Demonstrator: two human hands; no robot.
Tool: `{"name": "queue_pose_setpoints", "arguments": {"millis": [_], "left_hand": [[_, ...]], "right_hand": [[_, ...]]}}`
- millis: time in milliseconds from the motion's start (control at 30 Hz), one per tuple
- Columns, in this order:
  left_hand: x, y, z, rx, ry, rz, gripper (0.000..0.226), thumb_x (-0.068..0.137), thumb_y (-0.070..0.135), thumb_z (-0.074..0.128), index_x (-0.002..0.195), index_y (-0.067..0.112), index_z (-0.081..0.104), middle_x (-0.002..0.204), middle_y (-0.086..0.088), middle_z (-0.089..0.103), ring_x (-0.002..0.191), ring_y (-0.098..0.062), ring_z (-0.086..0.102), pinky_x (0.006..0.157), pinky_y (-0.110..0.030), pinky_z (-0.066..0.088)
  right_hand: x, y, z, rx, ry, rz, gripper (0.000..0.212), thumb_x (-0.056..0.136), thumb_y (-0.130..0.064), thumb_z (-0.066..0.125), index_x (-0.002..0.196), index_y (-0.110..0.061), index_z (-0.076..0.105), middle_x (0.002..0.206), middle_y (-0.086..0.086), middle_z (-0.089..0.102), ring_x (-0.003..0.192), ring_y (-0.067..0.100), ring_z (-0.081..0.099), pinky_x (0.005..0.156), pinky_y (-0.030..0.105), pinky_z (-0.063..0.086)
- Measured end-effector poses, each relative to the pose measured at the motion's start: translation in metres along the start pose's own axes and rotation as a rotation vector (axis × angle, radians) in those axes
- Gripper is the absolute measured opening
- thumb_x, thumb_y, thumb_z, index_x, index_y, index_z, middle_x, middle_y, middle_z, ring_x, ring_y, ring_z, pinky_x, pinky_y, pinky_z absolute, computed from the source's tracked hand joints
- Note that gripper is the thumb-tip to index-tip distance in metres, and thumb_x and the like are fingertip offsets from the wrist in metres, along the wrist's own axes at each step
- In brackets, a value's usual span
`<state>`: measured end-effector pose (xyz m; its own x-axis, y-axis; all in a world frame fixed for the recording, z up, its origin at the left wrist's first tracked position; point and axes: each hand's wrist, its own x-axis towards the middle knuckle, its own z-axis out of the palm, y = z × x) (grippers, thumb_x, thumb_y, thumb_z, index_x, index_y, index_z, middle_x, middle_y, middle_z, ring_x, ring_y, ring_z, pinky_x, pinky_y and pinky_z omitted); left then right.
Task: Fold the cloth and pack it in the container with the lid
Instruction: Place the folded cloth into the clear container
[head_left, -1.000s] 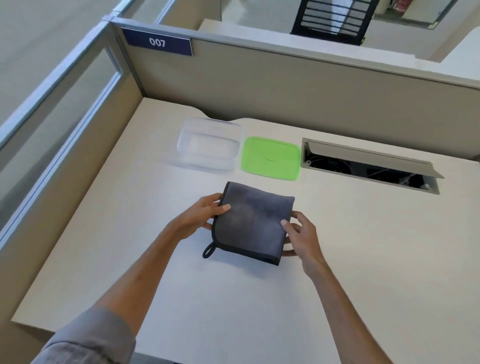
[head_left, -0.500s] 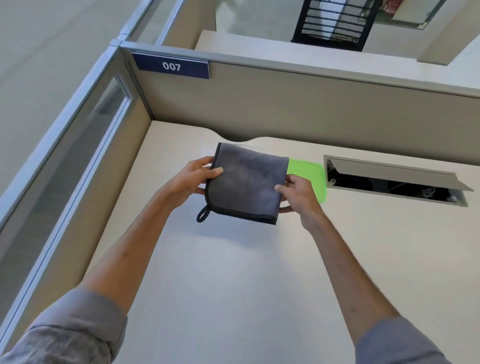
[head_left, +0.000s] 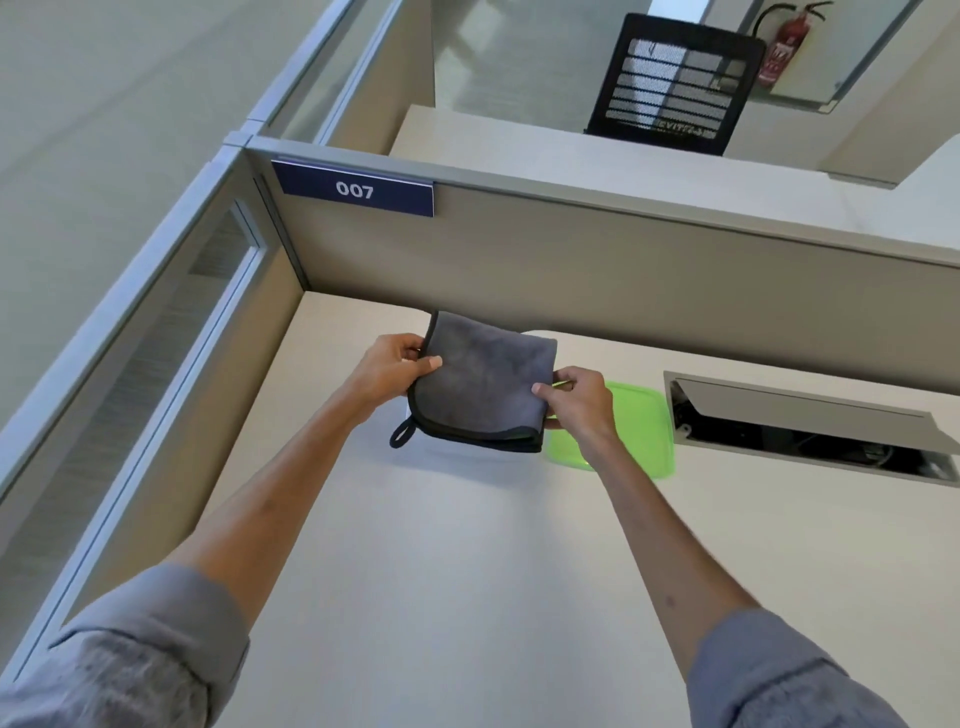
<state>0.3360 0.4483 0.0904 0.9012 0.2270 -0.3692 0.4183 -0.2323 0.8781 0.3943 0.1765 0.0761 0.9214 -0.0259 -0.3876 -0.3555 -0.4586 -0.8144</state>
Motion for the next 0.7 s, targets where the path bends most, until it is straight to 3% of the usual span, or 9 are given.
{"name": "queue_pose_setpoints", "arguments": {"millis": [100, 233, 300, 400, 500, 633, 700], "left_hand": [[0.011, -0.004, 0.006, 0.206, 0.135, 0.039, 0.029, 0.102, 0.026, 0.078, 0.127, 0.012, 0.076, 0.116, -0.002, 0.077, 0.106, -0.026, 0.074, 0.095, -0.041, 0.064], [0.007, -0.008, 0.015, 0.48, 0.248, 0.151, 0.024, 0.103, 0.032, 0.075, 0.123, 0.018, 0.072, 0.112, -0.002, 0.077, 0.101, -0.031, 0.072, 0.089, -0.046, 0.065], [0.004, -0.014, 0.02, 0.671, 0.314, 0.231, 0.021, 0.102, 0.033, 0.075, 0.115, 0.018, 0.07, 0.112, -0.006, 0.077, 0.108, -0.035, 0.068, 0.09, -0.049, 0.06], [0.001, -0.024, 0.026, 0.839, 0.332, 0.288, 0.03, 0.102, 0.029, 0.077, 0.124, 0.011, 0.07, 0.133, -0.007, 0.07, 0.124, -0.036, 0.056, 0.101, -0.048, 0.048], [-0.001, -0.036, 0.028, 0.838, 0.32, 0.245, 0.039, 0.102, 0.028, 0.078, 0.131, 0.006, 0.067, 0.148, -0.01, 0.057, 0.123, -0.039, 0.06, 0.098, -0.05, 0.053], [-0.004, -0.041, 0.033, 0.8, 0.356, 0.207, 0.037, 0.105, 0.028, 0.075, 0.129, 0.004, 0.059, 0.138, -0.012, 0.052, 0.099, -0.039, 0.067, 0.073, -0.05, 0.062], [-0.003, -0.039, 0.034, 0.795, 0.366, 0.199, 0.037, 0.105, 0.028, 0.075, 0.127, 0.003, 0.059, 0.136, -0.012, 0.051, 0.089, -0.036, 0.064, 0.069, -0.049, 0.061]], "right_hand": [[0.003, 0.001, 0.008, -0.215, 0.113, -0.112, 0.014, 0.086, -0.023, 0.084, 0.09, -0.013, 0.075, 0.083, 0.0, 0.079, 0.082, 0.031, 0.077, 0.076, 0.044, 0.064], [-0.006, 0.003, 0.016, -0.482, 0.23, -0.288, 0.015, 0.093, -0.027, 0.078, 0.096, -0.015, 0.07, 0.101, 0.002, 0.076, 0.089, 0.035, 0.069, 0.068, 0.039, 0.048], [-0.01, 0.011, 0.022, -0.538, 0.256, -0.351, 0.014, 0.096, -0.025, 0.076, 0.099, -0.015, 0.067, 0.106, 0.003, 0.069, 0.09, 0.035, 0.066, 0.068, 0.039, 0.043], [-0.013, 0.023, 0.027, -0.634, 0.315, -0.457, 0.017, 0.092, -0.021, 0.08, 0.1, -0.013, 0.067, 0.113, 0.004, 0.061, 0.099, 0.035, 0.064, 0.072, 0.044, 0.049], [-0.014, 0.027, 0.028, -0.798, 0.392, -0.537, 0.023, 0.088, -0.024, 0.084, 0.105, -0.014, 0.071, 0.13, 0.008, 0.056, 0.11, 0.034, 0.061, 0.077, 0.047, 0.05], [-0.012, 0.019, 0.035, -0.894, 0.372, -0.618, 0.031, 0.09, -0.018, 0.084, 0.112, -0.011, 0.064, 0.113, 0.01, 0.061, 0.079, 0.035, 0.07, 0.057, 0.044, 0.053], [-0.007, 0.015, 0.034, -0.928, 0.354, -0.638, 0.034, 0.088, -0.017, 0.088, 0.109, -0.01, 0.063, 0.105, 0.012, 0.061, 0.059, 0.036, 0.068, 0.043, 0.038, 0.042]]}}
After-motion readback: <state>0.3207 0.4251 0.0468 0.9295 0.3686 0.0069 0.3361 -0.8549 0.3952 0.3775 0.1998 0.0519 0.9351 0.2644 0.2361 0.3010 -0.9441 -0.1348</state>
